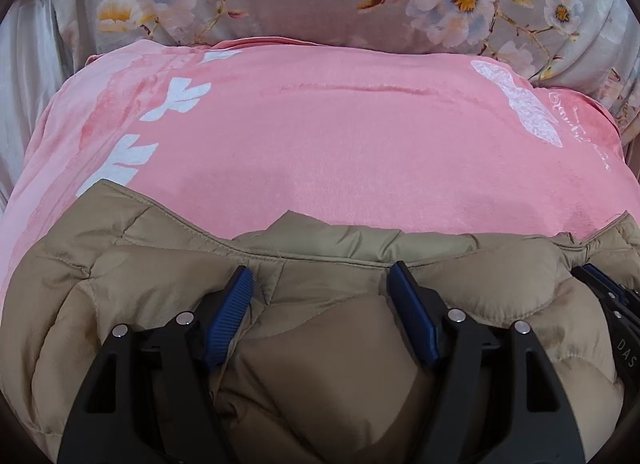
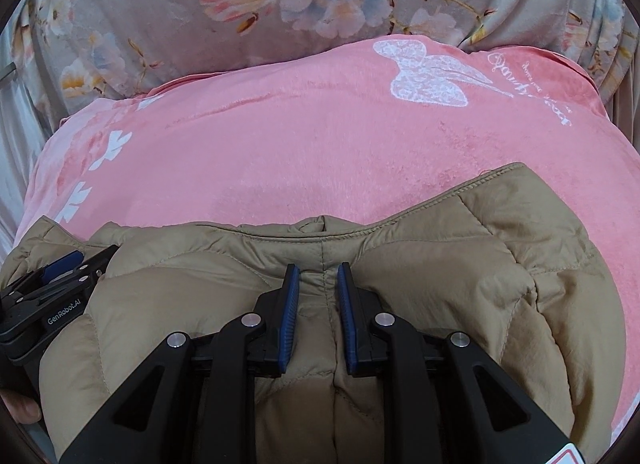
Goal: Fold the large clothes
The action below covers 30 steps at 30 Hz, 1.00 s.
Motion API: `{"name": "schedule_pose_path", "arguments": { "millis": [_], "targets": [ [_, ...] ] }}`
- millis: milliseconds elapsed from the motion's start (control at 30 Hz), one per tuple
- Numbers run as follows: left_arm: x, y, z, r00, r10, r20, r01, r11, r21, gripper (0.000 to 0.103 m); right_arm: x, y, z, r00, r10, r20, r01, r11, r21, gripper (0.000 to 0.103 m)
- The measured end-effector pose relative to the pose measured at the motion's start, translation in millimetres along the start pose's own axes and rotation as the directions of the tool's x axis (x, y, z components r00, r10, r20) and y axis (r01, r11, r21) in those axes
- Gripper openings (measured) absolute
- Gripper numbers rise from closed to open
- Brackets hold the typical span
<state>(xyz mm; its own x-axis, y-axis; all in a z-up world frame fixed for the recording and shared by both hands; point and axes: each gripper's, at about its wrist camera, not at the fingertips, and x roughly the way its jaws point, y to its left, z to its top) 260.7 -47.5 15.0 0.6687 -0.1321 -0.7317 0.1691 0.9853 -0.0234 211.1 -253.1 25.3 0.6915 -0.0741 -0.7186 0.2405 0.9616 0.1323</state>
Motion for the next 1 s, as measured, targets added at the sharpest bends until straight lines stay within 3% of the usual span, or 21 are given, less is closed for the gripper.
{"name": "schedule_pose_path", "arguments": {
  "millis": [300,367,433,500,567,733,867,1000],
  "targets": [
    [-5.2,1.6,2.8,0.999,0.020,-0.026,-0.020,1.000,0.015,0.070,-6.7,-0.4,1.9,1.000,-0.006,-0.011,0.006,1.000,0.007,0.018],
    [-32.9,6.0,-0.8,0.999,0.031,-0.025,-0.031,0.999,0.010,0.070,-36.8,5.6,-0.9,1.000,-0.022,0.017,0.022,1.000,0.012,0.027],
    [-69.7,10.6,-9.1,1.000,0.007,0.012,-0.008,1.000,0.006,0.073,-77.1,14.6,-9.8,0.994,0.056,0.097,-0.056,0.998,0.003,0.028],
    [-94.1,10.9,-18.8,0.999,0.008,0.031,-0.008,1.000,0.015,0.082,-99.7,27.3,-21.4,0.988,0.090,0.127,-0.087,0.996,-0.032,0.028],
    [-107.7,11.2,-33.8,0.999,0.017,0.038,-0.017,1.000,0.005,0.083,-109.6,42.2,-37.1,0.985,0.110,0.134,-0.101,0.992,-0.071,0.028],
    [-96.2,10.1,-67.7,0.998,0.061,0.032,-0.060,0.998,-0.026,0.083,-87.7,57.0,-71.3,0.991,0.086,0.105,-0.076,0.993,-0.092,0.028],
    [-85.1,8.6,-76.2,0.997,0.066,0.040,-0.065,0.997,-0.035,0.088,-78.4,56.3,-87.6,0.987,0.058,0.147,-0.043,0.994,-0.104,0.028],
    [-80.5,3.0,-81.0,0.993,0.094,0.071,-0.093,0.995,-0.023,0.089,-73.7,62.1,-90.1,0.991,0.023,0.131,-0.007,0.992,-0.127,0.028]
  ]
}}
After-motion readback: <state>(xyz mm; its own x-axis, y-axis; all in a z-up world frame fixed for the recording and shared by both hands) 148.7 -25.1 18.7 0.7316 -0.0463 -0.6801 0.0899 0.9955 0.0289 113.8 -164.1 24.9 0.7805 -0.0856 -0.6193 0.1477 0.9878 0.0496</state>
